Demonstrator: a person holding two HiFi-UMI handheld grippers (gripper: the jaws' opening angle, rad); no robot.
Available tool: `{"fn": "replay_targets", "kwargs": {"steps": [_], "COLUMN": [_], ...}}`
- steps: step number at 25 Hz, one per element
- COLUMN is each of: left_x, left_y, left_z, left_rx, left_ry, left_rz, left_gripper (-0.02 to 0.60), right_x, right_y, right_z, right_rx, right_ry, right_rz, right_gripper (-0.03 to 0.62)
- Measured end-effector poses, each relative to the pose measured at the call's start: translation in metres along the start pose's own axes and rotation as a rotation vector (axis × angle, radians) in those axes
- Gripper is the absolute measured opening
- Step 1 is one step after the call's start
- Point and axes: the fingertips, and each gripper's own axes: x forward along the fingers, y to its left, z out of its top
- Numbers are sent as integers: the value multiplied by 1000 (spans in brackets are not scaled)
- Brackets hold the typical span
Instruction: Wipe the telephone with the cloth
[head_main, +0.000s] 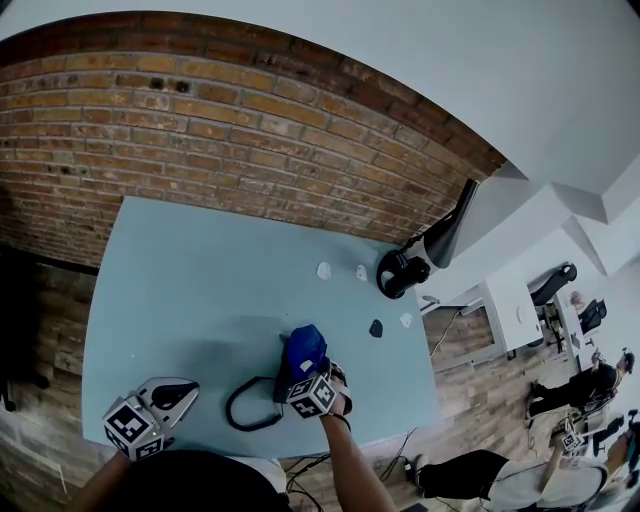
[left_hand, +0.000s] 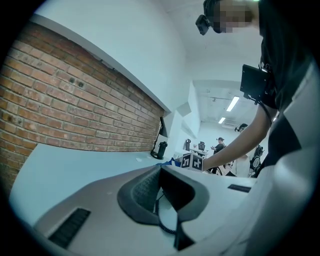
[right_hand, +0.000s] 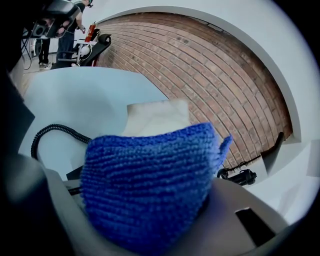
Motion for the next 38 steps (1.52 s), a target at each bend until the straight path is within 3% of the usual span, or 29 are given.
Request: {"fn": "replay_targets", "kwargs": {"steps": [38], "left_x": [-3], "left_y": [-6], "left_z": [0], "left_rx": [19], "left_ry": [-6], "left_rz": [-32], "left_gripper": [23], "right_x": [-16], "right_y": [46], "right_z": [-28], "right_rx": [51], "right_ry": [28], "right_rz": [23], "right_gripper": [64]}}
